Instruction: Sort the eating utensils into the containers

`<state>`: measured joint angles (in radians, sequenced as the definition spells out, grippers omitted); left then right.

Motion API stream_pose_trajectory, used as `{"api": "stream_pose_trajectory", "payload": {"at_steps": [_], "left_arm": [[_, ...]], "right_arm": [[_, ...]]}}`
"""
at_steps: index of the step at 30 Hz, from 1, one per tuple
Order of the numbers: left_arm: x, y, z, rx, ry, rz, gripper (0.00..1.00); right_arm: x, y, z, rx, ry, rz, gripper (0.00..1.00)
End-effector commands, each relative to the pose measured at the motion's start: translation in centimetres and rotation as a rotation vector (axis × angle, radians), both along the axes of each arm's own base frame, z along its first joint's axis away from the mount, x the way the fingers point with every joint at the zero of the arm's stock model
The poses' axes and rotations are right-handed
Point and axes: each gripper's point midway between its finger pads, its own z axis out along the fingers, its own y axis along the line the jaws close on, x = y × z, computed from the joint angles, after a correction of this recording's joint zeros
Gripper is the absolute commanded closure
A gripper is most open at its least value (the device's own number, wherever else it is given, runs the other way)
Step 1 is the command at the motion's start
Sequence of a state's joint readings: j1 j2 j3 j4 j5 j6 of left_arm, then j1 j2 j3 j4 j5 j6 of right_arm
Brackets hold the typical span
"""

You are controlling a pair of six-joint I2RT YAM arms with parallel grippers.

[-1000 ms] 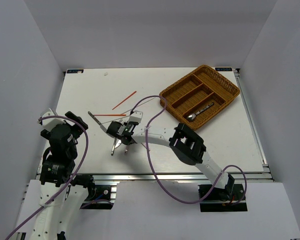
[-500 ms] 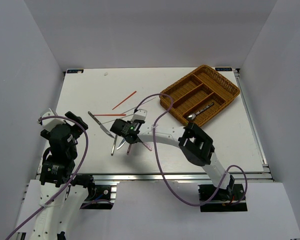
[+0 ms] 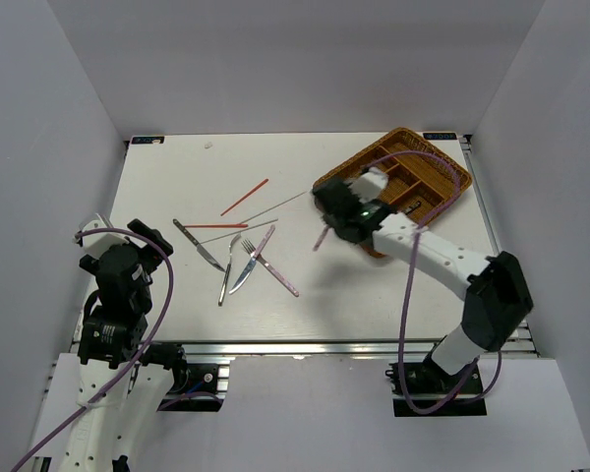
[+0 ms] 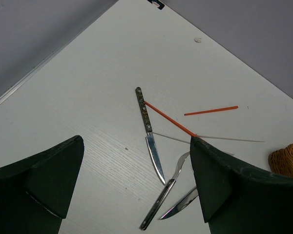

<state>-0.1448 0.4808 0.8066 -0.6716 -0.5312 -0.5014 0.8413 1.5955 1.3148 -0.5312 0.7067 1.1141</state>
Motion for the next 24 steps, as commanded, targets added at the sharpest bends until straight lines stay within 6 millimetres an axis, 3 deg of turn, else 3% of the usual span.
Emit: {"api": "stream_pose_trajectory", "payload": {"at_steps": [1,2,3,6,8,9,14,17,20,21,24], "left_arm": [[0.2,0.0,0.0,0.001,-0.003,-0.002,0.02],[0.2,0.0,-0.1,0.001,0.001,-0.004,0.02],[0.2,0.0,-0.1,0.002,0.001,-0.002,0.02],[0.3,0.0,-0.2,0.003,0.006,-0.002,0.02],[0.3,0.0,-0.3,0.004,0.010,-0.001,0.02],[0.3,0.1,-0.3,0.004,0.012,0.002,0.02],[0.4,0.0,-0.3,0.004,0.016,0.003,0.02],[0.4,0.0,-0.5,0.004,0.020,0.001,0.02],[0.5,0.0,-0.5,0.005,0.023,0.001,0.02],[0.5,0.0,-0.5,0.005,0.025,0.003,0.02],[0.6,0.0,-0.6,0.005,0.028,0.001,0.02]], "right_arm": [[2.2,-8.0,0.1,-0.067,-0.027,-0.136,1.00],[2.9,-9.3,0.3,-0.057,-0.043,-0.161,1.00],[3.8,-12.1,-0.1,-0.067,-0.033,-0.205,1.00],[5.4,-16.4,-1.2,-0.082,-0.009,-0.268,1.00],[6.2,-17.8,-1.7,-0.094,0.010,-0.281,1.00],[6.8,-19.0,-2.9,-0.104,0.047,-0.292,1.00],[8.7,-20.5,-5.4,-0.093,0.125,-0.290,1.00],[9.3,-20.8,-5.5,-0.101,0.128,-0.302,1.00],[9.8,-21.1,-6.1,-0.107,0.137,-0.313,0.91],[10.0,-21.2,-6.1,-0.105,0.137,-0.315,0.86],[10.5,-21.3,-5.9,-0.106,0.140,-0.312,0.33]]}}
